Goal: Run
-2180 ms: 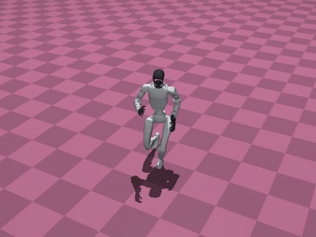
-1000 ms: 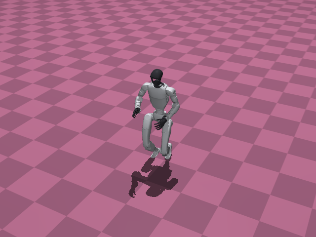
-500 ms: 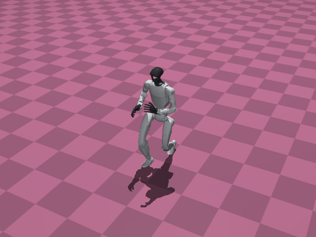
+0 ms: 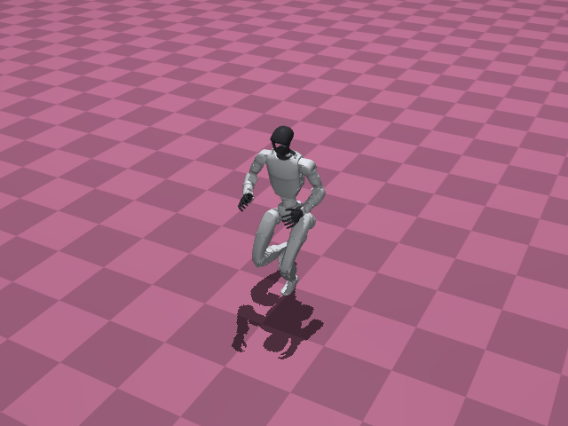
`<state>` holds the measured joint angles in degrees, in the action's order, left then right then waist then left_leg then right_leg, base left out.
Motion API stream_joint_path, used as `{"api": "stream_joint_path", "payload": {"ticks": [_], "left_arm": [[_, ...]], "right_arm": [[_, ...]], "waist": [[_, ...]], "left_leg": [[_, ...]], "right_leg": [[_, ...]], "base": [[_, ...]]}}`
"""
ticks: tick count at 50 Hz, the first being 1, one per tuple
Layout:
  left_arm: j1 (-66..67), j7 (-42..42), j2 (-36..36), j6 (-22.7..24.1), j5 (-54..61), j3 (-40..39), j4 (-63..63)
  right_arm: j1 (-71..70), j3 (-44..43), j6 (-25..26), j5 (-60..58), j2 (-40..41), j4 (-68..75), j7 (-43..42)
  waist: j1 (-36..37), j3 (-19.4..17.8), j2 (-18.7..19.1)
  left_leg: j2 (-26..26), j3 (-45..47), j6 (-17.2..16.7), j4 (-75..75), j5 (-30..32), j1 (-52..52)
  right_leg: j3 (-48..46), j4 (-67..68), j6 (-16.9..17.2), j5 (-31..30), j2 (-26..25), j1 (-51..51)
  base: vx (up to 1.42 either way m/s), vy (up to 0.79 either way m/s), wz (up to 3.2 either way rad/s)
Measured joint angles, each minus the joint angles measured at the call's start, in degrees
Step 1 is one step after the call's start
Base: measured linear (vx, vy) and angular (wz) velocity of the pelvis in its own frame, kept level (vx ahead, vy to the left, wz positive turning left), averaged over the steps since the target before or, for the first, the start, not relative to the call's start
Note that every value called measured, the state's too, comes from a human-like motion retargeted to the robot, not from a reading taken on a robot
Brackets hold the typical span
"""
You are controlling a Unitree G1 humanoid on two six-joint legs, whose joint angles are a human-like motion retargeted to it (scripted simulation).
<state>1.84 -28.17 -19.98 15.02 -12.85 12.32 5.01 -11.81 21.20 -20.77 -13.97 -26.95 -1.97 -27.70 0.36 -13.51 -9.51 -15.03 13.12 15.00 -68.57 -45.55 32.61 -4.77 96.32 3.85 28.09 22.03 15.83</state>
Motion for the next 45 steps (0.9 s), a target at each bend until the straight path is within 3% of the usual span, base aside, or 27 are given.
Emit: {"api": "stream_joint_path", "payload": {"ticks": [2,5,10,12,16,20,23,27,31,35,38,40,43,45], "left_arm": [[-7.77,-1.97,-0.05,-1.30,-1.22,0.36,0.30],[-18.07,-2.78,-0.02,-1.51,-0.87,1.19,1.49],[-25.45,-0.61,-1.11,2.64,-0.98,4.23,4.03],[-25.33,0.01,-1.10,3.58,-1.17,5.18,5.11],[-20.82,1.24,0.73,2.88,-0.29,6.71,5.41],[-14.79,3.29,2.22,-0.20,1.55,7.05,3.06],[-9.83,5.76,2.36,-0.65,3.11,6.03,1.93],[-2.72,7.89,0.94,0.85,4.68,3.92,2.34],[1.59,8.59,0.22,1.39,5.29,2.74,2.83],[2.93,7.42,0.81,1.12,4.45,2.18,3.73],[-0.51,4.35,0.73,0.06,1.50,1.17,4.96],[-5.12,1.94,0.36,-0.95,-0.21,0.79,5.63],[-14.67,-0.55,-0.34,-2.11,-0.36,0.56,5.69],[-19.48,-0.99,-0.88,-1.60,0.18,0.37,6.26]], "right_arm": [[1.89,0.54,0.11,-0.40,0.36,1.17,0.82],[5.27,1.50,-0.16,1.78,-0.33,1.14,2.93],[9.66,1.18,0.57,7.02,-1.30,0.92,6.01],[10.19,0.96,0.64,8.09,-1.11,0.67,6.01],[8.71,0.41,0.71,8.00,-0.94,-0.33,4.07],[1.58,-1.45,2.13,4.96,-2.36,-0.77,0.28],[-3.90,-2.17,2.59,3.45,-2.83,-1.05,-1.71],[-6.71,-1.98,1.68,3.59,-3.16,-2.47,-2.76],[-6.74,-1.61,1.14,2.86,-3.67,-3.06,-2.41],[-4.10,-0.64,1.23,2.15,-3.05,-2.22,-0.69],[-0.86,-0.33,1.79,1.18,-1.59,-0.79,1.40],[1.35,-0.11,2.09,0.59,-0.65,0.28,2.56],[4.22,0.62,1.75,1.99,-0.27,0.47,3.93],[6.51,0.90,1.44,4.10,-0.48,-0.20,4.57]], "waist": [[-2.78,-0.42,1.13],[-7.12,-0.12,4.44],[-10.53,1.27,11.43],[-10.25,1.44,13.54],[-8.01,0.33,14.84],[-3.34,-2.30,14.73],[0.34,-2.25,12.73],[3.76,-0.50,8.83],[4.77,1.02,5.00],[3.87,1.21,2.83],[1.53,-0.01,1.44],[-0.91,-0.70,1.40],[-5.42,-0.74,3.45],[-8.10,-0.43,5.85]], "left_leg": [[-0.15,-2.02,-0.65,2.43,-1.68,-6.05],[2.09,-5.37,-5.02,9.60,-0.31,-16.35],[11.94,-6.89,-14.43,12.42,8.95,-27.45],[16.06,-6.79,-16.34,6.27,12.95,-28.29],[21.86,-6.54,-15.83,-12.26,18.33,-27.13],[26.64,-6.71,-10.19,-28.75,14.92,-17.86],[24.88,-5.28,-6.69,-28.14,8.85,-6.86],[18.87,-1.00,-7.02,-10.21,5.92,2.94],[9.66,1.00,-9.15,12.01,8.08,4.94],[4.17,0.01,-6.14,8.44,7.85,4.22],[0.95,-0.59,-2.22,2.91,2.88,-0.03],[-0.18,-1.69,-1.18,2.64,-0.39,-4.68],[0.20,-4.58,-3.28,8.71,-1.25,-14.06],[2.38,-6.03,-6.10,13.02,-0.18,-20.48]], "right_leg": [[0.68,1.61,-2.87,4.31,0.20,7.44],[-1.53,-6.45,-4.39,8.45,-3.42,17.16],[-7.04,-37.82,0.05,5.38,-17.20,21.96],[-7.62,-43.08,0.15,3.73,-21.59,21.55],[-6.94,-33.58,-4.80,6.90,-25.03,19.34],[-5.50,-26.49,-10.01,16.08,-26.13,13.54],[-3.74,-28.80,-8.95,18.41,-25.07,7.68],[-1.62,-35.32,-3.25,15.15,-22.31,-0.54],[-1.75,-36.37,2.32,10.52,-16.69,-7.29],[-1.75,-22.84,4.57,3.96,-10.80,-9.24],[-0.75,-7.14,3.16,-1.09,-4.37,-4.41],[0.31,-0.20,0.07,1.01,-1.19,1.89],[0.05,-1.91,-2.90,6.47,-1.34,13.58],[-2.24,-9.97,-3.08,8.31,-4.22,19.09]], "base": [[0.00,0.00,0.00],[0.00,0.00,0.00],[0.01,-0.07,0.01],[-0.05,-0.07,-0.08],[-0.05,-0.07,-0.03],[-0.03,-0.08,-0.05],[0.00,0.00,0.00],[0.02,0.03,0.10],[0.03,0.06,0.27],[0.00,0.00,0.00],[-0.01,0.04,-0.13],[-0.02,0.06,-0.15],[0.00,0.00,0.00],[0.03,-0.02,-0.01]]}}
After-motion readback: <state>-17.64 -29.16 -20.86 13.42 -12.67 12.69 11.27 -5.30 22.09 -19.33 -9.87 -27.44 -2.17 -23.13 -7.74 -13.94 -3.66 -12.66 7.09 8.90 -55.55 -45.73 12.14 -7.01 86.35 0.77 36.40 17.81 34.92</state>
